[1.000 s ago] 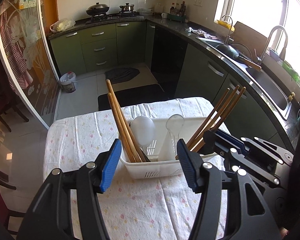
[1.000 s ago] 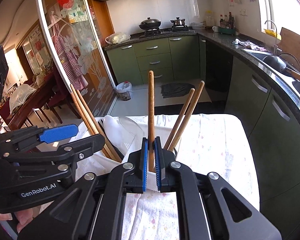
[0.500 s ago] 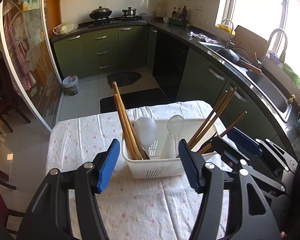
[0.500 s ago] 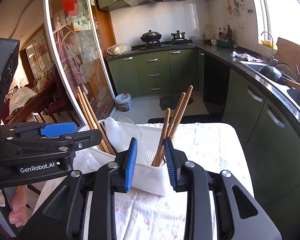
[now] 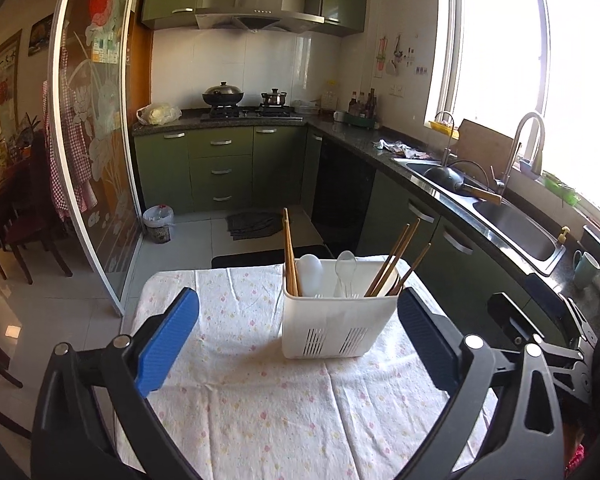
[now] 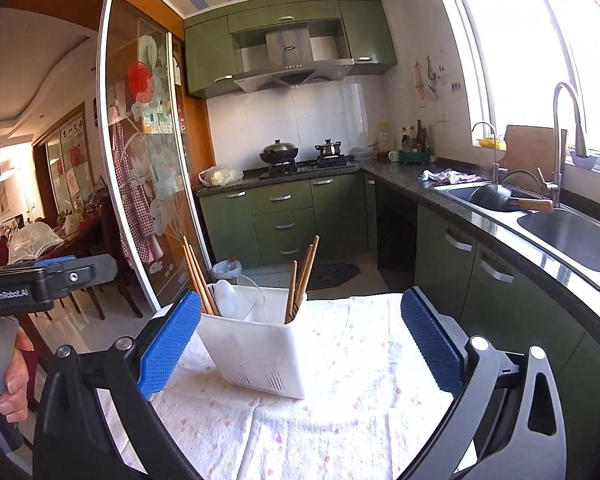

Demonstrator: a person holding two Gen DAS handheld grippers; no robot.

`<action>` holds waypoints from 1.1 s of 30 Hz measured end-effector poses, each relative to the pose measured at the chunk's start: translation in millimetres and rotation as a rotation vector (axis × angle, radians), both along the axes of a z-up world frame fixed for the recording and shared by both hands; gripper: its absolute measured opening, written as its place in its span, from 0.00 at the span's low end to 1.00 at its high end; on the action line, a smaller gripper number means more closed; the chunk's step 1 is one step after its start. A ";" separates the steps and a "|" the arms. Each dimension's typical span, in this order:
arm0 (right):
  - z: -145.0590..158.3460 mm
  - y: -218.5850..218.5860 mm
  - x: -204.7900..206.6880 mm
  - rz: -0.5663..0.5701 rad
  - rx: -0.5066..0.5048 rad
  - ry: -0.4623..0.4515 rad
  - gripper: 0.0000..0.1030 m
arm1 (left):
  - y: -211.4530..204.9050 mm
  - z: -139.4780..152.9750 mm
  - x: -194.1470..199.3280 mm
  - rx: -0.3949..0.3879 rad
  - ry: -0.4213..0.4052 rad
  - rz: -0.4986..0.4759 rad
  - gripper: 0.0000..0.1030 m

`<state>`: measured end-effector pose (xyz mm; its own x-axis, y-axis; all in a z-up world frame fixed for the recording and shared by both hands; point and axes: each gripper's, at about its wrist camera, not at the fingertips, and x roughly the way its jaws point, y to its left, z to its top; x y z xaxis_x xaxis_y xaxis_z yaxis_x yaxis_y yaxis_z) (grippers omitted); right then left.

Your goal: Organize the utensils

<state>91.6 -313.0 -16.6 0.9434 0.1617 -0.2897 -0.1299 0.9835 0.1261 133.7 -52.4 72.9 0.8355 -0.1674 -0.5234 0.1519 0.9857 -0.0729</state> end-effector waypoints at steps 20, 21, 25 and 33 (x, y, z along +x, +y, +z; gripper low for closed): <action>-43.9 14.7 -132.2 -0.065 -0.046 -0.022 0.96 | 68.9 -91.5 -140.7 0.057 0.011 0.223 0.94; -43.7 12.0 -132.4 -0.072 -0.043 -0.023 0.96 | 68.7 -90.8 -142.4 0.057 0.004 0.218 0.94; -41.4 8.6 -132.6 -0.089 -0.045 -0.021 0.96 | 63.7 -85.4 -142.0 0.046 -0.008 0.204 0.94; -35.9 8.1 -123.8 -0.085 -0.043 -0.018 0.96 | 62.1 -81.9 -140.8 0.054 -0.021 0.213 0.94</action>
<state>-32.2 -304.9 -52.6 0.9584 0.0690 -0.2771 -0.0479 0.9955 0.0821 -7.1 9.8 -8.9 0.8600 0.0422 -0.5086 -0.0596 0.9981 -0.0179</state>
